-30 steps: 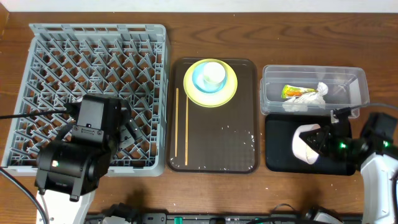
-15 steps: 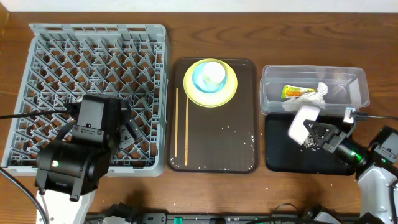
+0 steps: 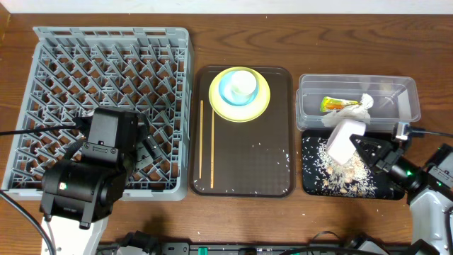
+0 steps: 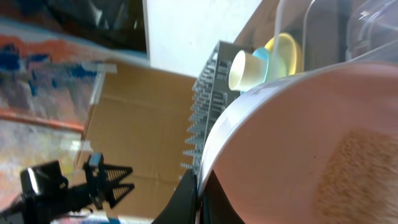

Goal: Sort waste into correct bins and load items into the dishwasher
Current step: 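Tilt the bowl with the right gripper to dump rice onto the black tray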

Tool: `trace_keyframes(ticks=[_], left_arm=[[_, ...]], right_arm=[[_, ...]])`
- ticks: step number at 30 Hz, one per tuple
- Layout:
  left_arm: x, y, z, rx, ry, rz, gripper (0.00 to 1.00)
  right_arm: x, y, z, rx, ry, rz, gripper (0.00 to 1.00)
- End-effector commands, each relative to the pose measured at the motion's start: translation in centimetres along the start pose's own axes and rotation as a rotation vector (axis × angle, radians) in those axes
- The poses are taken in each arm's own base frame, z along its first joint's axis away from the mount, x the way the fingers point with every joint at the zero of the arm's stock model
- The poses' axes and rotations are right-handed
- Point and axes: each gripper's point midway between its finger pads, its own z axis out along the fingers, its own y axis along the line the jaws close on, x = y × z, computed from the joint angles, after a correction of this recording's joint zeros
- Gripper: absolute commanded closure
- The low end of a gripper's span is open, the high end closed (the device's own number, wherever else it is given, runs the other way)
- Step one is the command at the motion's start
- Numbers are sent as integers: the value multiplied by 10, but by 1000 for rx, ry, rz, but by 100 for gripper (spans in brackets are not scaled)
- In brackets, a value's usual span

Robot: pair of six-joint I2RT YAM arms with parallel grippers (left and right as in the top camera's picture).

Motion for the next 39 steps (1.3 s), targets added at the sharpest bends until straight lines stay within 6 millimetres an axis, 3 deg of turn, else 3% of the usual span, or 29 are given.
trace_keyframes(ticks=[1, 4, 7, 16, 19, 21, 26, 31, 39], left_arm=[[-3, 2, -1, -6, -11, -1, 6], [-3, 2, -1, -6, -11, -1, 6], [-3, 2, -1, -6, -11, -1, 6], [-3, 2, -1, -7, -11, -1, 7], [-3, 2, -1, -7, -11, -1, 7], [-3, 2, -1, -6, -11, -1, 6], [-3, 2, -1, -7, -11, -1, 6], [-3, 2, -1, -6, -11, -1, 6], [-3, 2, -1, -6, -11, -1, 6]], right_arm=[[1, 8, -4, -49, 2, 43, 99], [9, 5, -3, -48, 7, 137, 99], [3, 4, -4, -39, -1, 69, 99], [0, 7, -3, -48, 4, 142, 99], [-6, 7, -4, -37, -4, 86, 99], [-4, 9, -3, -49, 5, 182, 99], [-1, 9, -3, -49, 10, 238, 99], [-13, -18, -3, 100, -69, 230, 99], [-24, -1, -1, 51, -61, 237, 99]])
